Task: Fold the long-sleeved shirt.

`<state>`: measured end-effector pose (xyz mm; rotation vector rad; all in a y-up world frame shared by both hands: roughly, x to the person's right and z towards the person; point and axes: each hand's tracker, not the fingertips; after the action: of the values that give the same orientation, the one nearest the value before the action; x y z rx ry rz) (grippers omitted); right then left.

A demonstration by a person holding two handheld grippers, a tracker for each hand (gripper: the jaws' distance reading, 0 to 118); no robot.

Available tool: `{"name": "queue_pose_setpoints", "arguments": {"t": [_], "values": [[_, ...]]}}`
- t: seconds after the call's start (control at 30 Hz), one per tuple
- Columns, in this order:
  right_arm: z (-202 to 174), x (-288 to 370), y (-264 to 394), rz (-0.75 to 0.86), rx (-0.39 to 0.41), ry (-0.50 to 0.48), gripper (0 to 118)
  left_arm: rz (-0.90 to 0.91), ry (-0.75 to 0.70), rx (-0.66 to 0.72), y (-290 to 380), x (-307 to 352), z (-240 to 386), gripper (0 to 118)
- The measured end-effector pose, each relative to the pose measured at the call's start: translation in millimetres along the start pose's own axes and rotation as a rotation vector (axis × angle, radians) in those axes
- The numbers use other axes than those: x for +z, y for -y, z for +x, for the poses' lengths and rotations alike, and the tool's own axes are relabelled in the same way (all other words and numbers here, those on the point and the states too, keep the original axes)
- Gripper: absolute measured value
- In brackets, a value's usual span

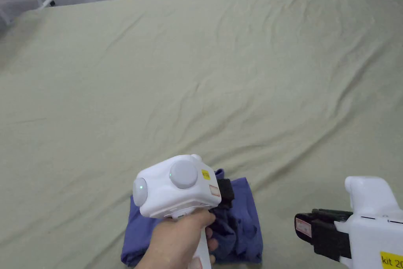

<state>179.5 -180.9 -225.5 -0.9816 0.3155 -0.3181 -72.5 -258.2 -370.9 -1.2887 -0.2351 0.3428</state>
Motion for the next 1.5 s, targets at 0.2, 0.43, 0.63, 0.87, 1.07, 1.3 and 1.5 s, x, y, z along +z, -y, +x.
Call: {"name": "queue_pose_setpoints", "arguments": {"t": [0.2,0.43,0.63,0.87,1.07,1.3,1.5], "values": [[4.5,8.9,2.8,0.003,-0.006,-0.021,0,0.015,0.231,-0.035,12.6,26.0,13.5,118],[17.6,13.8,1.2,0.035,-0.087,-0.086,0,0.229,0.331,-0.048,14.7,114.7,-22.3,0],[17.8,15.5,1.7,0.037,-0.09,-0.065,0,0.133,-0.026,-0.196,28.1,62.8,-17.8,0],[18.5,26.8,3.1,0.037,-0.103,-0.019,0,-0.047,0.023,-0.3,61.9,-39.5,55.2,0],[23.4,52.9,-2.6,0.094,-0.107,0.007,0,-0.154,0.259,-0.295,73.4,-42.0,92.6,0],[14.8,63.4,-34.4,0.236,-0.158,-0.103,0,0.0,0.333,-0.28,33.7,42.8,36.4,0],[-36.2,-39.8,-61.9,0.017,-0.112,-0.082,0,0.183,0.059,-0.158,-8.8,118.5,-84.7,0]]}}
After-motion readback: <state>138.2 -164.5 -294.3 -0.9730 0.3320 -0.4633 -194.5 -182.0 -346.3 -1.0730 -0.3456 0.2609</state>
